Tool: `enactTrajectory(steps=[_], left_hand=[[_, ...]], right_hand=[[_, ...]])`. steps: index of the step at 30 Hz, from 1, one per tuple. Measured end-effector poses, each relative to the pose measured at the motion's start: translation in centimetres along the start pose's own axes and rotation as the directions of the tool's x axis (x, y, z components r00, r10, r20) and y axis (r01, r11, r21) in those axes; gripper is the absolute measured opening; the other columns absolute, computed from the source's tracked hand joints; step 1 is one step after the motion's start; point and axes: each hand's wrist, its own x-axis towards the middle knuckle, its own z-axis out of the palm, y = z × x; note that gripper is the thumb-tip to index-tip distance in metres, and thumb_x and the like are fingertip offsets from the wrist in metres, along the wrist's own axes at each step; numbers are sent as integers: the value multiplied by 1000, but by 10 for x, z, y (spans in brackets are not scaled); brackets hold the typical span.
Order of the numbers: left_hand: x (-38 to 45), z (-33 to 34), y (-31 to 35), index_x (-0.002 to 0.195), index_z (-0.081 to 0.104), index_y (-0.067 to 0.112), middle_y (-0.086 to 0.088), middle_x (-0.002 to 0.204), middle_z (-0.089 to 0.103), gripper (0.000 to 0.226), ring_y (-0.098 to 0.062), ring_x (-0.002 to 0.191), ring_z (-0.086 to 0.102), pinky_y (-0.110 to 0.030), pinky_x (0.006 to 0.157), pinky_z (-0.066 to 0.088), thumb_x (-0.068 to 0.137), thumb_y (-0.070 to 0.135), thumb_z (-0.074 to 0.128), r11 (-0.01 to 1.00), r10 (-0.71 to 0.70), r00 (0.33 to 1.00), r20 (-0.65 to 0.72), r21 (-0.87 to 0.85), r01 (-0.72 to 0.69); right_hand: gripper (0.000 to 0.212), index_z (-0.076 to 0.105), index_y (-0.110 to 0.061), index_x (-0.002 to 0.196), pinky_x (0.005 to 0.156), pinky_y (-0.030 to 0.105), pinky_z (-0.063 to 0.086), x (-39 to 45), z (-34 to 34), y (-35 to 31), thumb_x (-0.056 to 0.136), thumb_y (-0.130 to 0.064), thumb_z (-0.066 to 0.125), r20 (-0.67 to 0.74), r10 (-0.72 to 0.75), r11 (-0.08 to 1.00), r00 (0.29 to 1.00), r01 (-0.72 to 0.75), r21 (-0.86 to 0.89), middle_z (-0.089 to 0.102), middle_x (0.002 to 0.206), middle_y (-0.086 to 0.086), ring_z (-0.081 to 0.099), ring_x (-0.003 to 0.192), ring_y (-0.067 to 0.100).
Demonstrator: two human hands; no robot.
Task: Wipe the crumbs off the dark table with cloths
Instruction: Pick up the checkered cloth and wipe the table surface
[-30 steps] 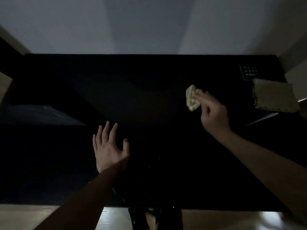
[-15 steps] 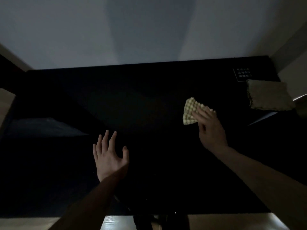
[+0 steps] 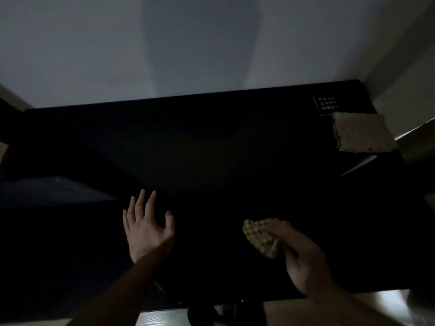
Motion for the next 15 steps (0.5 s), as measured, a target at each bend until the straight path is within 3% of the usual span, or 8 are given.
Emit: enactTrajectory(steps=[1, 3, 5, 9, 12, 15], left_hand=[[0, 0, 0, 149, 35, 33, 8, 162, 24, 63, -14, 154, 8, -46, 126, 10, 90, 49, 50, 1000, -1, 1000, 3, 2, 1], [0, 1, 0, 149, 35, 33, 8, 163, 24, 62, -13, 154, 8, -46, 126, 10, 91, 46, 54, 1000, -4, 1000, 5, 7, 4], [1, 1, 0, 149, 35, 33, 8, 162, 24, 62, -14, 154, 9, -47, 126, 11, 91, 45, 55, 1000, -4, 1000, 2, 8, 4], [1, 1, -1, 148, 36, 33, 7, 162, 25, 64, -15, 154, 10, -45, 126, 10, 88, 51, 48, 1000, 10, 1000, -11, 5, -10], [1, 2, -1, 148, 36, 33, 8, 162, 25, 65, -14, 154, 10, -45, 126, 9, 87, 51, 47, 1000, 13, 1000, -14, -13, -13], [2, 2, 0, 148, 36, 33, 7, 162, 25, 64, -15, 154, 10, -44, 126, 8, 88, 50, 48, 1000, 15, 1000, -12, -3, -15]], right_hand=[[66, 62, -47, 134, 117, 48, 42, 22, -7, -3, 96, 7, 56, 9, 26, 999, 1000, -27, 21, 56, 148, -22, 51, 141, 7], [64, 65, -29, 137, 121, 45, 39, 77, -22, -9, 93, 16, 50, -18, 21, 1000, 1000, -21, -15, 58, 148, -10, 49, 143, 10], [51, 66, -18, 136, 122, 40, 37, 137, -38, -7, 98, 8, 44, -116, -2, 996, 993, -9, -92, 59, 148, -1, 49, 143, 16], [47, 65, -21, 137, 121, 43, 36, 231, -61, 19, 101, -4, 40, -196, 54, 952, 979, -110, -287, 58, 150, 6, 46, 145, 32], [46, 60, -17, 143, 118, 40, 34, 243, -61, 34, 103, -3, 39, -142, 163, 909, 976, -205, -363, 53, 153, 11, 43, 144, 37], [49, 55, -17, 146, 122, 39, 26, 210, -43, 39, 102, -1, 42, -121, 155, 885, 980, -192, -424, 46, 159, 7, 33, 151, 34]])
